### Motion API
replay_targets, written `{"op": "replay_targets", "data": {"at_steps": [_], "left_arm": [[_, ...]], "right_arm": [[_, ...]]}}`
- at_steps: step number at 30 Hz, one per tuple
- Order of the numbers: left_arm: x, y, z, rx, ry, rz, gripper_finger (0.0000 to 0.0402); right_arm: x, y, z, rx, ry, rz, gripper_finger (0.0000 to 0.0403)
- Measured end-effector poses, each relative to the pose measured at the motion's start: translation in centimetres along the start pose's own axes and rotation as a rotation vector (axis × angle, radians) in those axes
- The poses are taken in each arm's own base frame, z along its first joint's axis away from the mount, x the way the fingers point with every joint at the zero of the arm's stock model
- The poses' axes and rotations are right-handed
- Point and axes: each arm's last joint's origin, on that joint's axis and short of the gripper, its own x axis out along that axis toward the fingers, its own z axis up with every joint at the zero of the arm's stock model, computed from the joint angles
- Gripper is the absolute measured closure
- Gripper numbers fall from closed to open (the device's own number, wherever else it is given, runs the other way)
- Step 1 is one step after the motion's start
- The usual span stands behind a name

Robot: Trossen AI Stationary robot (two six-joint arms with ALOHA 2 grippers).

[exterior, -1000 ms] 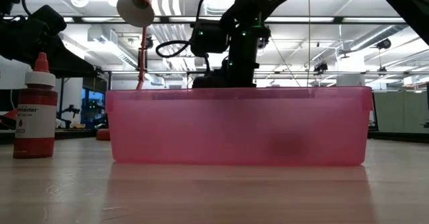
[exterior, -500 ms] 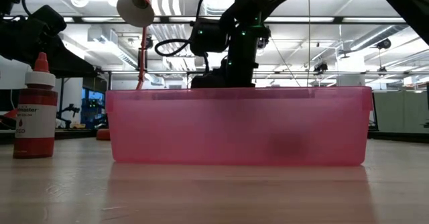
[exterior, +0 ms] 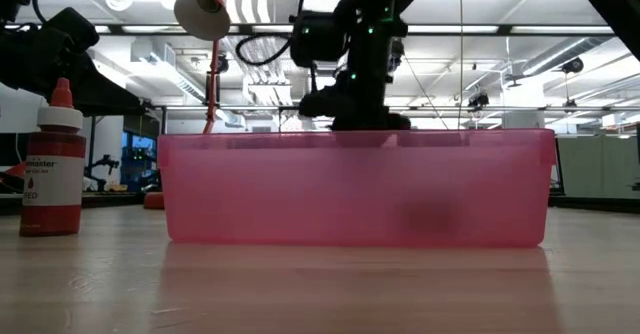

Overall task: Pick & Place food coloring
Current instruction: Put the small black food coloring bottle in the red bin

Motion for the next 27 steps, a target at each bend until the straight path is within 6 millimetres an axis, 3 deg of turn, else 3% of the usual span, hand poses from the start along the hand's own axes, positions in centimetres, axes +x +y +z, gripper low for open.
{"op": "replay_targets", "data": {"at_steps": [10, 17, 22, 27], "left_arm": [[0.0, 0.0, 0.0, 0.000, 0.000, 0.000, 0.0232], [0.0, 0.0, 0.0, 0.000, 0.000, -0.001, 0.0232], [0.0, 0.0, 0.0, 0.001, 0.000, 0.000, 0.0232], [0.0, 0.0, 0.0, 0.000, 0.000, -0.001, 0.0232]], "right_arm": [[-6.5, 0.4, -0.5, -0.238, -0.034, 0.033, 0.0344], [-11.2, 1.2, -2.2, -0.382, -0.083, 0.073, 0.0344], [-13.1, 2.3, -3.9, -0.466, -0.104, 0.106, 0.0344], [-13.7, 4.0, -5.7, -0.582, -0.097, 0.141, 0.0344]]}}
